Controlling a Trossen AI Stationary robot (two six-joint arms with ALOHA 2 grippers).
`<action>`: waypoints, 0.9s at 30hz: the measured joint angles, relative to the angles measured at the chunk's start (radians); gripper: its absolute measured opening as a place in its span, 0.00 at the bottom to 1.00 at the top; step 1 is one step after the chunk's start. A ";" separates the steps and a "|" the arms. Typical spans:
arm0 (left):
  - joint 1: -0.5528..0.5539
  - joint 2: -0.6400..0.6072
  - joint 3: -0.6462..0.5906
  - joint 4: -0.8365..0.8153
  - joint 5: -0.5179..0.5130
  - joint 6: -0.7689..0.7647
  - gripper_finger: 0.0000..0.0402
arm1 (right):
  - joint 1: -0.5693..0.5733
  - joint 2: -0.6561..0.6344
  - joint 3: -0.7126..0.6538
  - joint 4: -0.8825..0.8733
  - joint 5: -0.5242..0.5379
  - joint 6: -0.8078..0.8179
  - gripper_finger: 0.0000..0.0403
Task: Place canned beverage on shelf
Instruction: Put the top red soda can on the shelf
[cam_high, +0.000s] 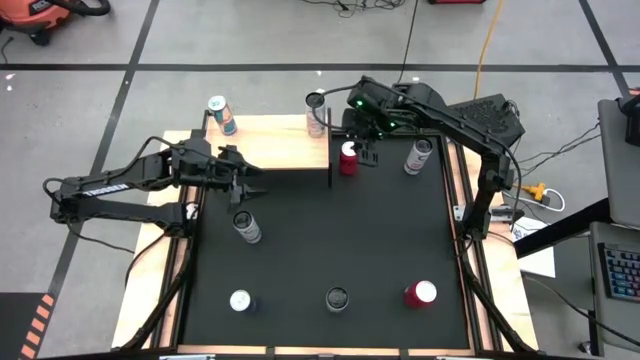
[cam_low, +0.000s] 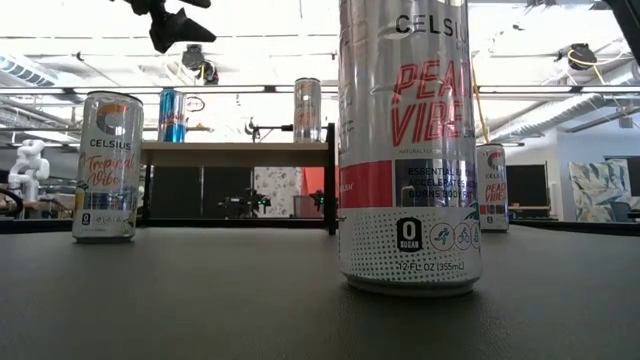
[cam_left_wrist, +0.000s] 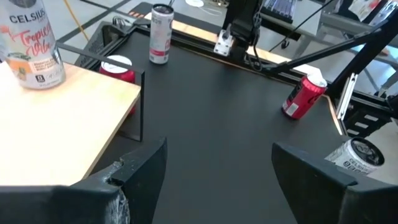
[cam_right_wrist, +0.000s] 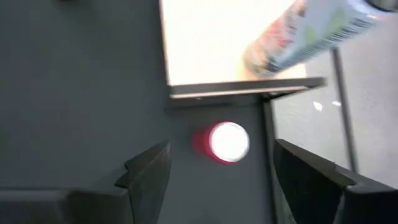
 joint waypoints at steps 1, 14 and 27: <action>0.000 0.000 0.000 0.001 0.000 0.000 0.73 | 0.002 0.000 0.000 0.000 0.035 -0.003 0.65; 0.000 0.000 0.000 -0.003 -0.001 0.000 0.73 | 0.025 0.017 0.000 -0.049 0.207 0.001 0.81; 0.000 0.000 0.000 -0.020 -0.002 0.000 0.73 | -0.007 0.025 -0.041 -0.041 0.106 0.085 0.94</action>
